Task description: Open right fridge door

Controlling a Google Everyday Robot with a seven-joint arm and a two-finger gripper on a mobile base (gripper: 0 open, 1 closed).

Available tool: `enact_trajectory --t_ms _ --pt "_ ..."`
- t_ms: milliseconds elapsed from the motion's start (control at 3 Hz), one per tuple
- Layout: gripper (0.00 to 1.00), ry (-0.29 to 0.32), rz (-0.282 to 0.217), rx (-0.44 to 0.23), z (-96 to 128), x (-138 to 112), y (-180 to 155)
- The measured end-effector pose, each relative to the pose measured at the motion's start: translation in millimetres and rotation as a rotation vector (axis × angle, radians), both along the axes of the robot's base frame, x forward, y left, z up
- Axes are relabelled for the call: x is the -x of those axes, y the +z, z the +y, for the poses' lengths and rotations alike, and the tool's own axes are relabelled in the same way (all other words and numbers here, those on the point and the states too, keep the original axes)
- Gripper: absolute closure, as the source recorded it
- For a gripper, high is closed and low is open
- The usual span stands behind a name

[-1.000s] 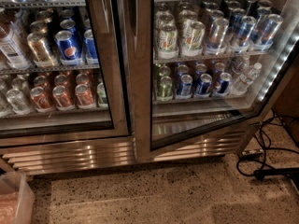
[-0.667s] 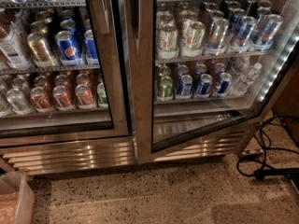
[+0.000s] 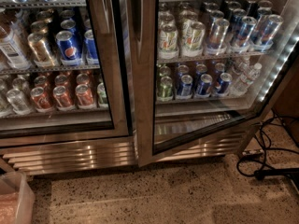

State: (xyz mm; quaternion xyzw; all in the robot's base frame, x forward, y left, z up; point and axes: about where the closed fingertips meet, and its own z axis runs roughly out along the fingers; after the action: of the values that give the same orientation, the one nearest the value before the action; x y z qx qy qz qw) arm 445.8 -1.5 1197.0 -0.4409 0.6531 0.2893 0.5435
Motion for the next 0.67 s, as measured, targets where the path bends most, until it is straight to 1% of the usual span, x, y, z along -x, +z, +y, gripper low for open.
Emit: enact_trajectory --t_ms 333,667 --pt "0.00 -0.021 -0.002 0.013 0 28 9" --pt "0.00 -0.015 -0.020 0.045 3 35 19"
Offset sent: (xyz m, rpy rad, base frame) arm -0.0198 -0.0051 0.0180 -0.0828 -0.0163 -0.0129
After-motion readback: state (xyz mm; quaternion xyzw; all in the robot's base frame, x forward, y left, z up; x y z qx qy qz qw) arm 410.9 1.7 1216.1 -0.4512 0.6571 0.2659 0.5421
